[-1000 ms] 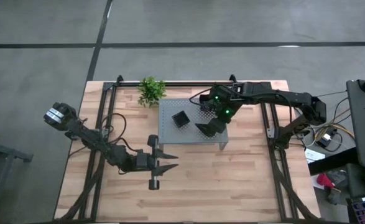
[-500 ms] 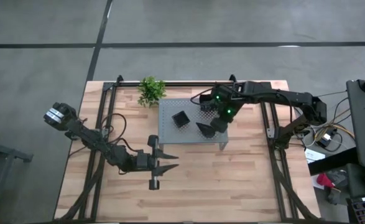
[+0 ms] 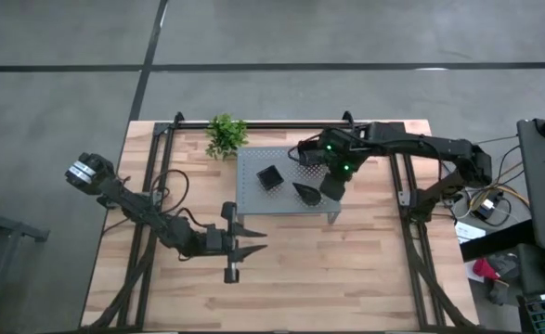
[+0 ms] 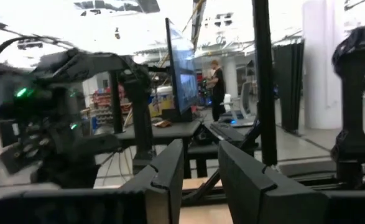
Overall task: Pick & Place Mini shaped plates
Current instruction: Return to Home Position
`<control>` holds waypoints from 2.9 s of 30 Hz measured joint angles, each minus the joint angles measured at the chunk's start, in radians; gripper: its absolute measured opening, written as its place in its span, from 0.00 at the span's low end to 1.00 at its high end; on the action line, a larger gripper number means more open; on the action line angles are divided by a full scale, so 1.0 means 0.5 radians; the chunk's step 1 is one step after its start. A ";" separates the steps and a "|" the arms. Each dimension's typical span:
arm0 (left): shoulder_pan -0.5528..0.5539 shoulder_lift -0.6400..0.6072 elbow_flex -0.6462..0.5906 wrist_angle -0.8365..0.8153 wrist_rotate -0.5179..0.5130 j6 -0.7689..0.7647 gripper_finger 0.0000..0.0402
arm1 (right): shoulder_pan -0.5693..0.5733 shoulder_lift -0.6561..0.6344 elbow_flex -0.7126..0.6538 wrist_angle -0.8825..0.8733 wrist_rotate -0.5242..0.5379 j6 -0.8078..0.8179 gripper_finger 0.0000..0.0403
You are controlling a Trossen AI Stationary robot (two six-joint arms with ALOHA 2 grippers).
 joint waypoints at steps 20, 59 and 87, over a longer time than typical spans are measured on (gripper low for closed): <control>0.268 -0.012 -0.033 -0.689 0.110 -0.499 0.01 | 1.008 -1.207 -1.214 2.008 0.848 -0.521 0.02; 0.323 -2.234 -1.575 -0.997 0.290 -0.415 0.00 | 1.210 -2.507 -2.531 2.585 1.147 -0.963 0.02; 0.323 -2.543 -1.578 -1.204 0.169 -0.435 0.00 | 1.209 -2.765 -2.721 2.278 1.003 -0.446 0.02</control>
